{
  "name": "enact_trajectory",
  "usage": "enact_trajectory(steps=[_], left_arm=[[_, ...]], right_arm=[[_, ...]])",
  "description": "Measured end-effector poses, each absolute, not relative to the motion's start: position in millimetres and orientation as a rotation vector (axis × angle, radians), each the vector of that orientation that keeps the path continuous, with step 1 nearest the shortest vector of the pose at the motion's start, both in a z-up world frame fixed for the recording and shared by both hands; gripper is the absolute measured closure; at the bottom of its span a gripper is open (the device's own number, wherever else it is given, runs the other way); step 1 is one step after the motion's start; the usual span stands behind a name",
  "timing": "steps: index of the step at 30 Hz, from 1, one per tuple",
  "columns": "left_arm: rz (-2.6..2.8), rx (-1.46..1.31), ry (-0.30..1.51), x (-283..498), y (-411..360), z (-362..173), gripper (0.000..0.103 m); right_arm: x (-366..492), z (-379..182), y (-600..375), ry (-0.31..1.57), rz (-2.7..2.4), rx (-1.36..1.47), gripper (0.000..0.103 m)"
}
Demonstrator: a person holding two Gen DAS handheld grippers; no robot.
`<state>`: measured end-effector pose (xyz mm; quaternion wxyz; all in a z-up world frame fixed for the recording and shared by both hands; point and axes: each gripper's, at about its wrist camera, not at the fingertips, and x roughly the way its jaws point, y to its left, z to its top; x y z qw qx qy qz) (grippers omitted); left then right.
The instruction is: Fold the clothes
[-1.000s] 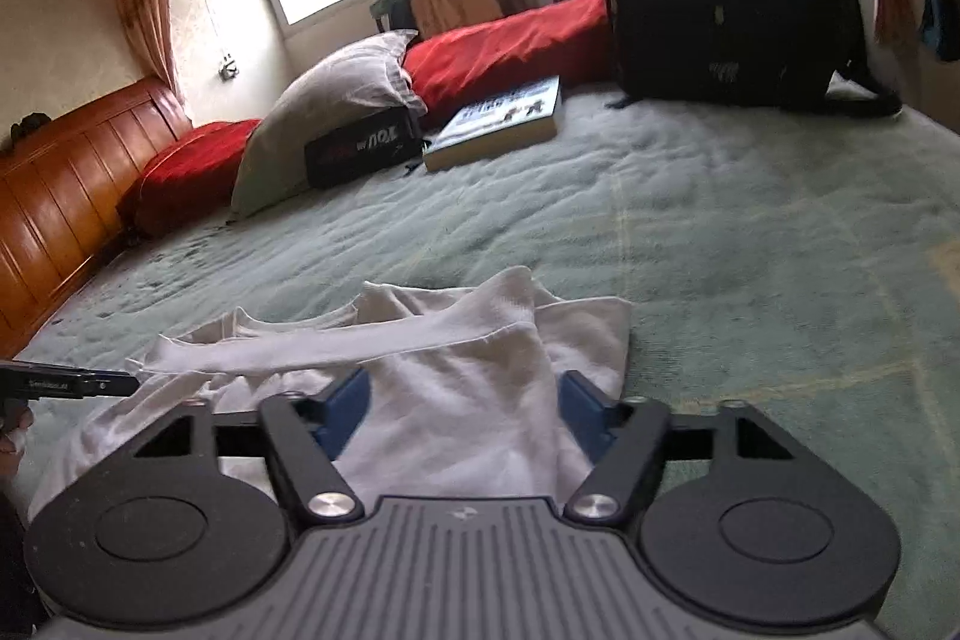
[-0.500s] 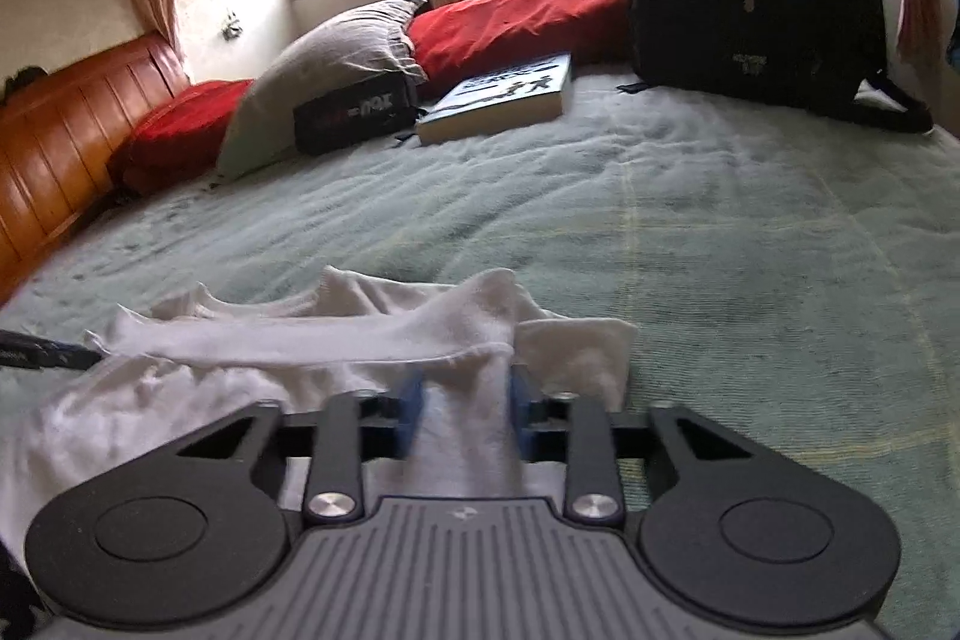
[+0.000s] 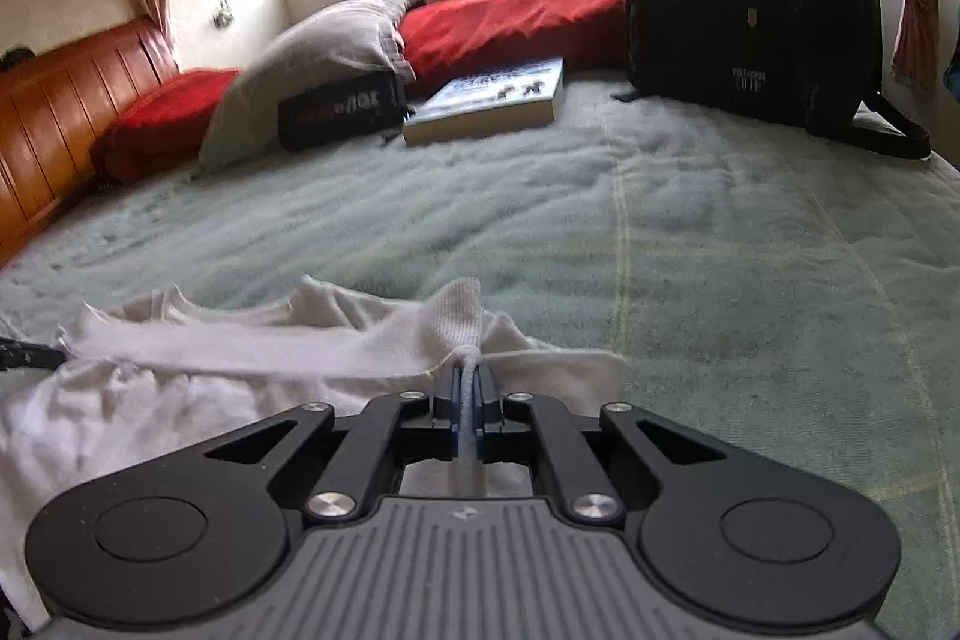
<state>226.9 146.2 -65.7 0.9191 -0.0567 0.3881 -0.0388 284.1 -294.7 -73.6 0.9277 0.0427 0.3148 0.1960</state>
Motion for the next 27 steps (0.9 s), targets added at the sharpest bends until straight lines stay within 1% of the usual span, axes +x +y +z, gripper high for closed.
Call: enact_trajectory(steps=[1, 3, 5, 7, 9, 13, 14, 15, 17, 20, 22, 24, 27], left_arm=[[-0.066, -0.094, 0.790, 223.2, 145.7, -61.9, 0.091], [-0.036, -0.026, 0.755, 212.6, 141.2, -50.9, 0.090], [-0.044, 0.050, 0.705, 199.2, 131.8, -37.2, 0.090], [-0.110, 0.091, 0.664, 188.6, 119.2, -26.9, 0.090], [-0.177, 0.111, 0.659, 182.7, 106.1, -26.0, 0.084], [-0.207, 0.091, 0.740, 175.7, 98.6, -48.6, 0.082], [-0.196, 0.079, 0.766, 172.8, 100.9, -56.1, 0.081], [-0.187, 0.064, 0.786, 169.1, 103.8, -62.3, 0.078], [-0.186, 0.008, 0.775, 156.2, 113.9, -64.4, 0.077], [-0.163, 0.043, 0.798, 145.8, 110.1, -55.7, 0.081], [-0.166, 0.078, 0.794, 144.3, 102.1, -47.9, 0.081], [-0.206, 0.085, 0.768, 146.6, 91.2, -38.3, 0.077], [-0.286, 0.061, 0.735, 160.6, 68.8, -26.7, 0.069]], right_arm=[[278.7, -69.6, -295.1, 0.631, 0.391, 0.075, 0.091], [262.6, -57.7, -295.5, 0.597, 0.373, 0.047, 0.090], [246.2, -45.9, -295.6, 0.563, 0.361, 0.020, 0.086], [227.8, -37.3, -291.1, 0.545, 0.401, 0.011, 0.073], [213.9, -38.4, -282.8, 0.556, 0.441, -0.003, 0.068], [192.9, -58.0, -277.0, 0.611, 0.420, -0.043, 0.066], [187.8, -63.5, -277.7, 0.624, 0.408, -0.050, 0.065], [182.6, -68.9, -283.1, 0.635, 0.391, -0.046, 0.064], [173.9, -75.9, -294.4, 0.649, 0.366, -0.027, 0.063], [162.7, -74.2, -306.6, 0.653, 0.320, 0.005, 0.061], [154.5, -67.9, -307.8, 0.630, 0.311, 0.021, 0.057], [147.6, -62.6, -302.6, 0.608, 0.339, 0.024, 0.054], [144.0, -60.6, -284.2, 0.601, 0.395, 0.001, 0.053]])
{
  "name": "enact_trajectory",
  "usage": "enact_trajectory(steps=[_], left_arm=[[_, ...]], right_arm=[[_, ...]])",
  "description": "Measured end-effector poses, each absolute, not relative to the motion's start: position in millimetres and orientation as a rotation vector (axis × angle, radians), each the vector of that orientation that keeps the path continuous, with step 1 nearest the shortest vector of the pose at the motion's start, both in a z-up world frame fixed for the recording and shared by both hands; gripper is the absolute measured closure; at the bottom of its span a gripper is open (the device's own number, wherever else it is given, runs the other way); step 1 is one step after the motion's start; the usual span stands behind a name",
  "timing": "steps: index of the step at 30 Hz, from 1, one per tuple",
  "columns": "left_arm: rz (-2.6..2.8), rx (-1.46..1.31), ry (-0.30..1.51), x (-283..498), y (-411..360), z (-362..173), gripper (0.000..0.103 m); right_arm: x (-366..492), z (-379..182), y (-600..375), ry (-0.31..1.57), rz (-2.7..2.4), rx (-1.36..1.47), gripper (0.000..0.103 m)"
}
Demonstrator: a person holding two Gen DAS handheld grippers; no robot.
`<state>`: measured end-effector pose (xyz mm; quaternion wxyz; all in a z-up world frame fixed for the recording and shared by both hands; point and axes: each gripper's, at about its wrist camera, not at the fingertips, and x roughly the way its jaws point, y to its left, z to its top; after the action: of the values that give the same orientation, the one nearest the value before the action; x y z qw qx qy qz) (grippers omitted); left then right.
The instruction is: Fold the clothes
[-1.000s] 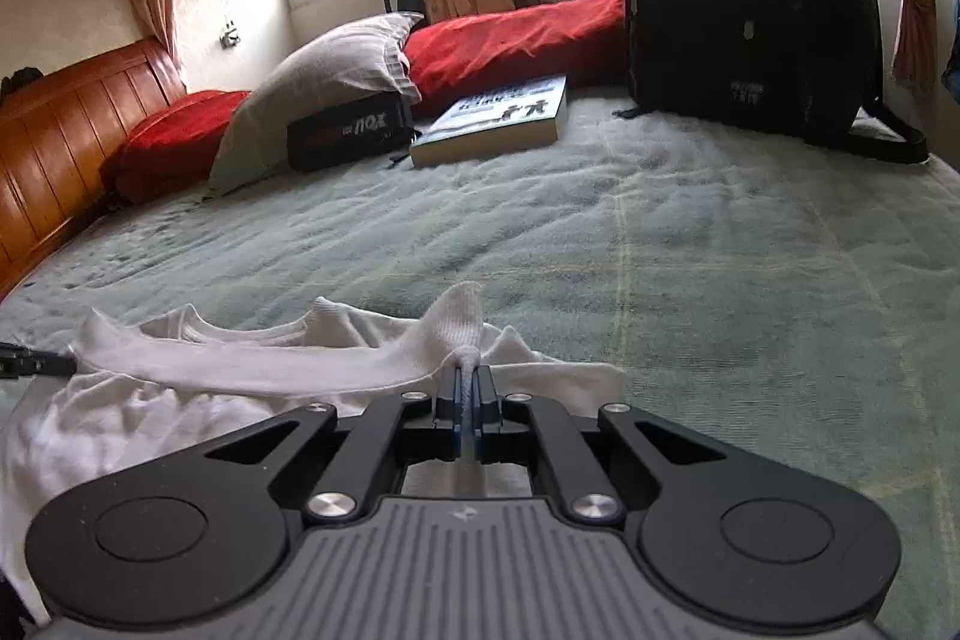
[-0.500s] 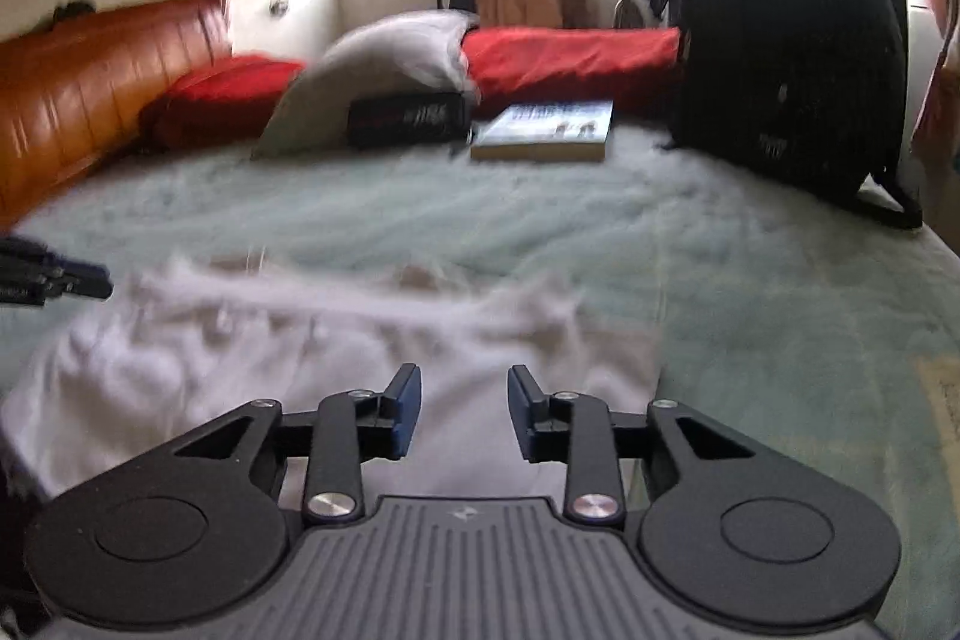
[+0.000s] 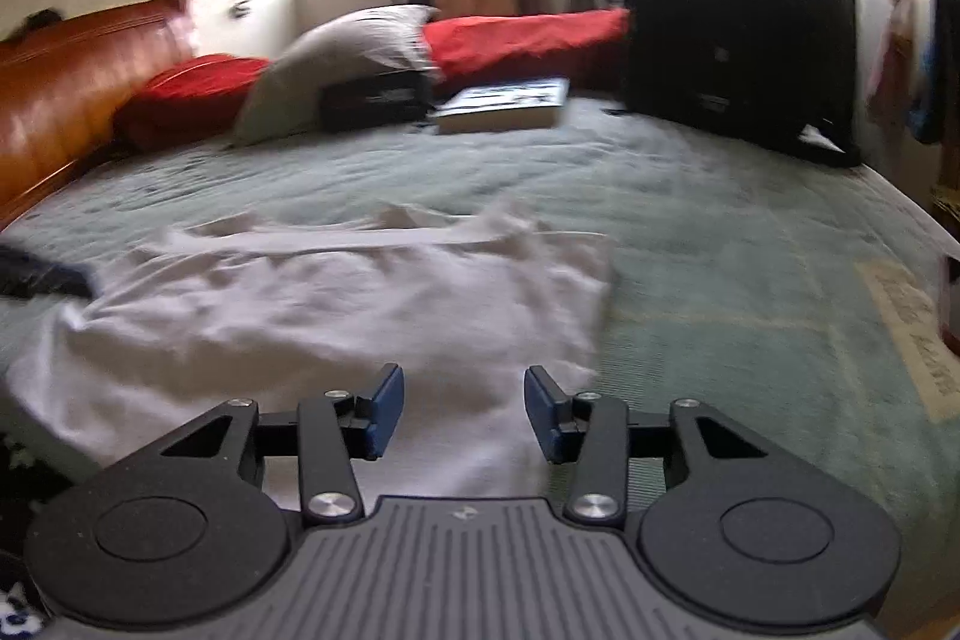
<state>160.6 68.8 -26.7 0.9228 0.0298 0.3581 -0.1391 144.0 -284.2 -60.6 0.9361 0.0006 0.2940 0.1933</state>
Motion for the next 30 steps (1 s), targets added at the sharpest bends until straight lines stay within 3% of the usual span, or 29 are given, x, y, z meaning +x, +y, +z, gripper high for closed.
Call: enact_trajectory(steps=[6, 14, 16, 18, 21, 27, 30], left_arm=[[-0.345, 0.046, 0.721, 207.8, 30.7, -38.3, 0.062], [-0.205, -0.142, 0.804, 226.9, 59.1, -67.0, 0.061], [-0.177, -0.118, 0.802, 218.6, 55.9, -56.4, 0.056], [-0.190, -0.087, 0.788, 208.3, 50.5, -46.0, 0.040], [-0.211, -0.047, 0.787, 196.8, 45.1, -43.5, 0.029], [-0.156, 0.001, 0.841, 177.5, 46.4, -57.7, 0.024], [-0.168, -0.003, 0.813, 166.5, 48.7, -54.2, 0.022]], right_arm=[[150.3, -67.9, -257.2, 0.601, 0.446, -0.049, 0.050], [153.6, -85.3, -273.5, 0.657, 0.437, 0.016, 0.045], [150.8, -79.5, -275.9, 0.643, 0.433, 0.030, 0.040], [150.9, -72.7, -275.6, 0.616, 0.419, 0.025, 0.032], [155.3, -70.5, -274.7, 0.612, 0.404, 0.011, 0.031], [146.7, -78.5, -288.6, 0.653, 0.390, 0.031, 0.031], [141.9, -69.5, -294.8, 0.625, 0.364, 0.032, 0.025]])
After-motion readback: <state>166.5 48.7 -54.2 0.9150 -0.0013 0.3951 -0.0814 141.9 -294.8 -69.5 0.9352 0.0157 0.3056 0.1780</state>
